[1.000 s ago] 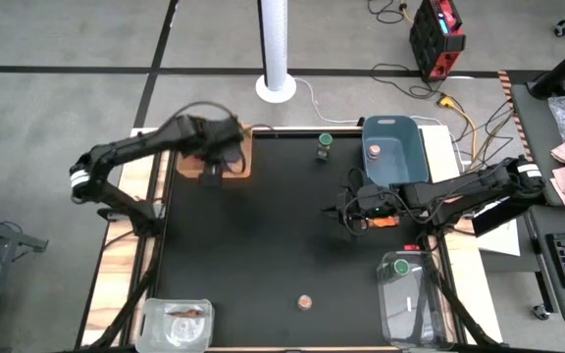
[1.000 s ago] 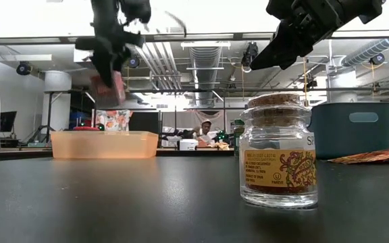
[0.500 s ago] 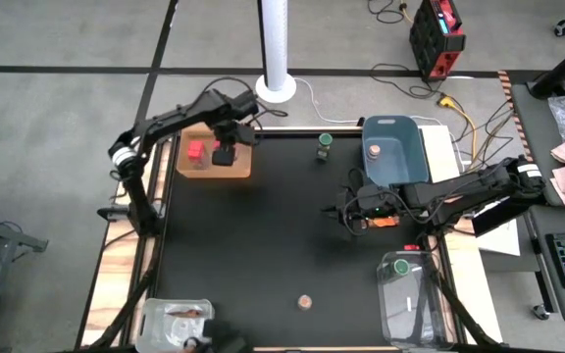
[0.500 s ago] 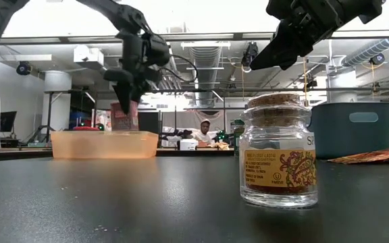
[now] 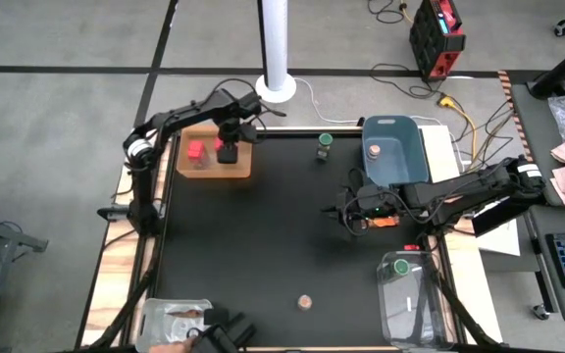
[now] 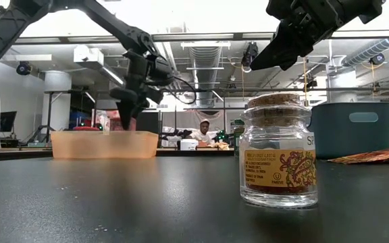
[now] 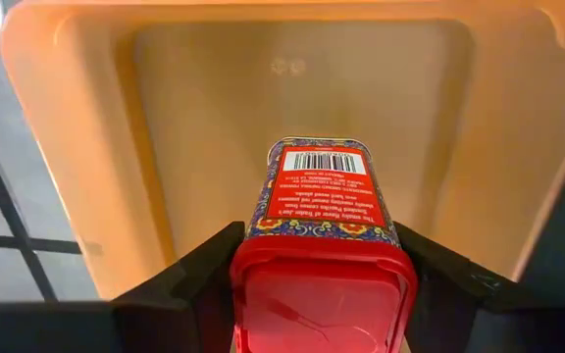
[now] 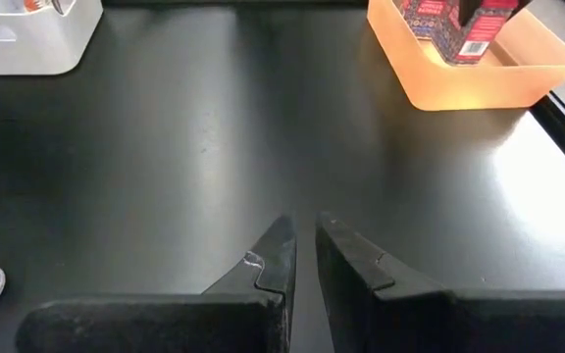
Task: Sort spices by type
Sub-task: Put the red seasoning can into the orange bin
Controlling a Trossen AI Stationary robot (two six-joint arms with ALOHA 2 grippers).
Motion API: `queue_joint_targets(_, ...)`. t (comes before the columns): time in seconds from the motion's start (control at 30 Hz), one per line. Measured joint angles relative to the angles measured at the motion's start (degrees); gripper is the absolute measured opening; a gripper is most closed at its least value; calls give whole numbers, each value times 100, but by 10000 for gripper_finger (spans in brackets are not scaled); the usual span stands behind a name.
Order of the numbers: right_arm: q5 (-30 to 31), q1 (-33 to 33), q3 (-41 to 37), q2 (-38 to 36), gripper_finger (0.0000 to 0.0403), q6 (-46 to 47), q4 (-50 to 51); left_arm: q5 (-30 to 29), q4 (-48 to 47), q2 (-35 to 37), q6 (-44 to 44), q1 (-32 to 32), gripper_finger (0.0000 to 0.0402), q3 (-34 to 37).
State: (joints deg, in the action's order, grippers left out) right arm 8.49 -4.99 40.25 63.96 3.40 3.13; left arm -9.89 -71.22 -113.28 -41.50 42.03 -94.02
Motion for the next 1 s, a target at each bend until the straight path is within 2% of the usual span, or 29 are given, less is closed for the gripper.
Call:
queue_joint_targets(0.13,0,0,0,0,34,0,1,48,68,-89,310,28,196,2)
queue_joint_targets(0.23,0,0,0,0,34,2,1,315,226,-94,446,61,196,54)
queue_joint_targets(0.53,0,0,0,0,34,2,5,-43,320,-100,451,63,196,294)
queue_joint_targets(0.93,0,0,2,0,34,105,3,-68,421,-100,239,67,196,302)
queue_joint_targets(1.0,0,0,4,0,34,105,3,-68,442,-100,265,67,219,302)
